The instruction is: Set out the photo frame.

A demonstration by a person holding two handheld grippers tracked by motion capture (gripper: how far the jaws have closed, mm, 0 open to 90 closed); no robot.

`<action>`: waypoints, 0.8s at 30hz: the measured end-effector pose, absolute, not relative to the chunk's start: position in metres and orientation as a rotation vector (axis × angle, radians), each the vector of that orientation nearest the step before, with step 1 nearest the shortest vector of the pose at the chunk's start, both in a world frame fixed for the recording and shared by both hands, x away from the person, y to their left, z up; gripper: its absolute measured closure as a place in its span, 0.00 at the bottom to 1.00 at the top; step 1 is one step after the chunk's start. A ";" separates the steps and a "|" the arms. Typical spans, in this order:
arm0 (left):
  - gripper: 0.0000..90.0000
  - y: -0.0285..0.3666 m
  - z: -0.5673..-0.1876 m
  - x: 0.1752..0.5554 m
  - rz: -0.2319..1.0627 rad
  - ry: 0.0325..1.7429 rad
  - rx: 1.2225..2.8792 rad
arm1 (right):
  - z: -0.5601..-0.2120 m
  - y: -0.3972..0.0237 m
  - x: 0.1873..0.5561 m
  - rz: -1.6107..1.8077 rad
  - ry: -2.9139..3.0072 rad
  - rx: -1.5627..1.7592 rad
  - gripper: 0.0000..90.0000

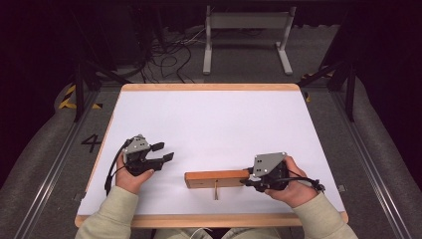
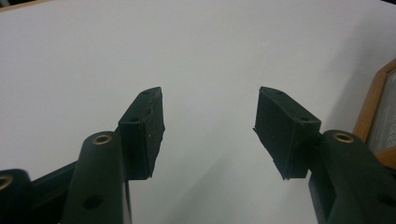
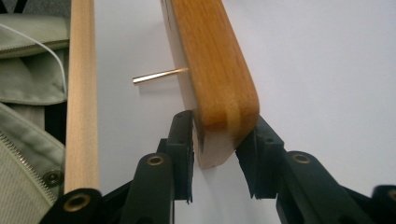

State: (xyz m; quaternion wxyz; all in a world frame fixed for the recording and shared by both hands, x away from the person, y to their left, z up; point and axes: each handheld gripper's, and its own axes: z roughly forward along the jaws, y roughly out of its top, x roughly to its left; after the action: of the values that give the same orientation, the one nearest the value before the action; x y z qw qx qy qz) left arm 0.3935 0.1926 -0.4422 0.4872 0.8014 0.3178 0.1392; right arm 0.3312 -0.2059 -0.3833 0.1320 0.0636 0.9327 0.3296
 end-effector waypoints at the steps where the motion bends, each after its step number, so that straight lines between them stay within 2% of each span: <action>1: 0.47 0.192 -0.442 0.394 0.333 0.774 1.950 | -0.384 -0.206 0.330 0.956 2.713 0.174 0.75; 17: 0.47 0.192 -0.443 0.395 0.332 0.773 1.957 | -0.392 -0.211 0.324 0.964 2.781 0.234 0.63; 22: 0.47 0.192 -0.443 0.395 0.334 0.779 1.957 | -0.405 -0.216 0.328 0.863 2.857 0.342 0.69; 24: 0.47 0.192 -0.443 0.395 0.333 0.779 1.957 | -0.408 -0.216 0.329 0.844 2.875 0.347 0.74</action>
State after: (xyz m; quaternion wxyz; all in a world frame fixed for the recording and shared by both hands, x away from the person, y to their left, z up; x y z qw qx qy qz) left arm 0.3948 0.1921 -0.4434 0.4832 0.8034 0.3199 0.1367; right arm 0.3290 -0.2163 -0.4075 0.0624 0.1146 0.9513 0.2792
